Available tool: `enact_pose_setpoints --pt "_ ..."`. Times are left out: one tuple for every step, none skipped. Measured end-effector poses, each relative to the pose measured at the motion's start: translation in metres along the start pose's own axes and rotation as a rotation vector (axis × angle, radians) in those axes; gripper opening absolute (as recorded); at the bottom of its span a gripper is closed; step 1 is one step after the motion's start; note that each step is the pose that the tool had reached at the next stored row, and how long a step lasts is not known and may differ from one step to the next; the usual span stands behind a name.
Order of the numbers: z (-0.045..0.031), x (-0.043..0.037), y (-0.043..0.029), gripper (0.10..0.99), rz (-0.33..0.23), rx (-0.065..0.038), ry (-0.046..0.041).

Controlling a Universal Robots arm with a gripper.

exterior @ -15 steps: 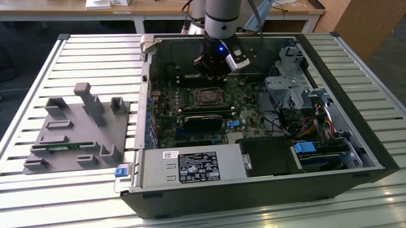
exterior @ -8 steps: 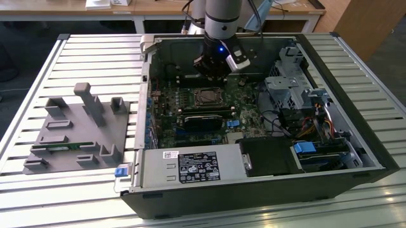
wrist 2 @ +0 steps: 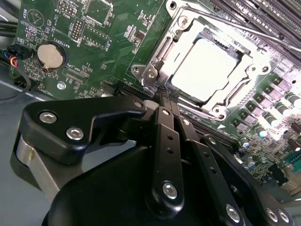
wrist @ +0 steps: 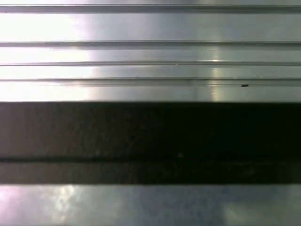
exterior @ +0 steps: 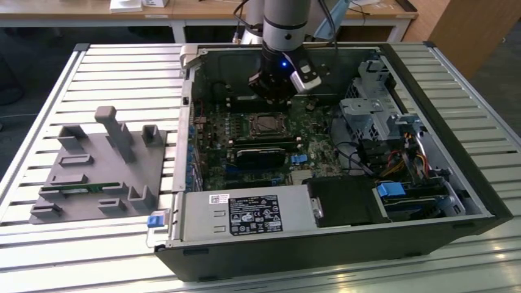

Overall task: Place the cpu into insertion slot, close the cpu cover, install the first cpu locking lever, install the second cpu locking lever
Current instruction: 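Install the second cpu locking lever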

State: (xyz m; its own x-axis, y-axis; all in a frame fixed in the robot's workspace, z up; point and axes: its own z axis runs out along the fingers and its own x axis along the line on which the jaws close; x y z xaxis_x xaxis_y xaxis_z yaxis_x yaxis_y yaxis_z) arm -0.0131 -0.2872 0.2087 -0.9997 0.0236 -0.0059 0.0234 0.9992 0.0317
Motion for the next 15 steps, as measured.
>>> enact_pose_setpoints --pt "0.0 0.0 -0.0003 0.118 0.0 0.0 0.0" --pt "0.0 0.0 -0.0007 0.118 0.0 0.0 0.0" --pt "-0.0001 0.0 -0.0012 0.118 0.0 0.0 0.0001" --pt "-0.0001 -0.0001 -0.0018 0.118 0.0 0.0 0.0" --pt "-0.0001 -0.0001 -0.0024 0.118 0.0 0.0 0.0" --pt "-0.0001 -0.0001 -0.0032 0.118 0.0 0.0 0.0" --pt "-0.0001 -0.0001 -0.004 0.118 0.0 0.0 0.0" --pt "-0.0001 -0.0001 -0.0049 0.118 0.0 0.0 0.0" --pt "-0.0001 -0.0001 -0.006 0.118 0.0 0.0 0.0" --pt "-0.0002 -0.0002 -0.0073 0.118 0.0 0.0 0.0" --pt "-0.0002 -0.0002 -0.0087 0.118 0.0 0.0 0.0" --pt "-0.0002 -0.0002 -0.0101 0.118 0.0 0.0 0.0001" --pt "-0.0003 -0.0003 -0.0118 0.118 0.0 0.0 0.0001" --pt "-0.0003 -0.0003 -0.0132 0.118 0.0 0.0 0.0" --pt "-0.0003 -0.0003 -0.014 0.118 0.0 0.0 0.0"
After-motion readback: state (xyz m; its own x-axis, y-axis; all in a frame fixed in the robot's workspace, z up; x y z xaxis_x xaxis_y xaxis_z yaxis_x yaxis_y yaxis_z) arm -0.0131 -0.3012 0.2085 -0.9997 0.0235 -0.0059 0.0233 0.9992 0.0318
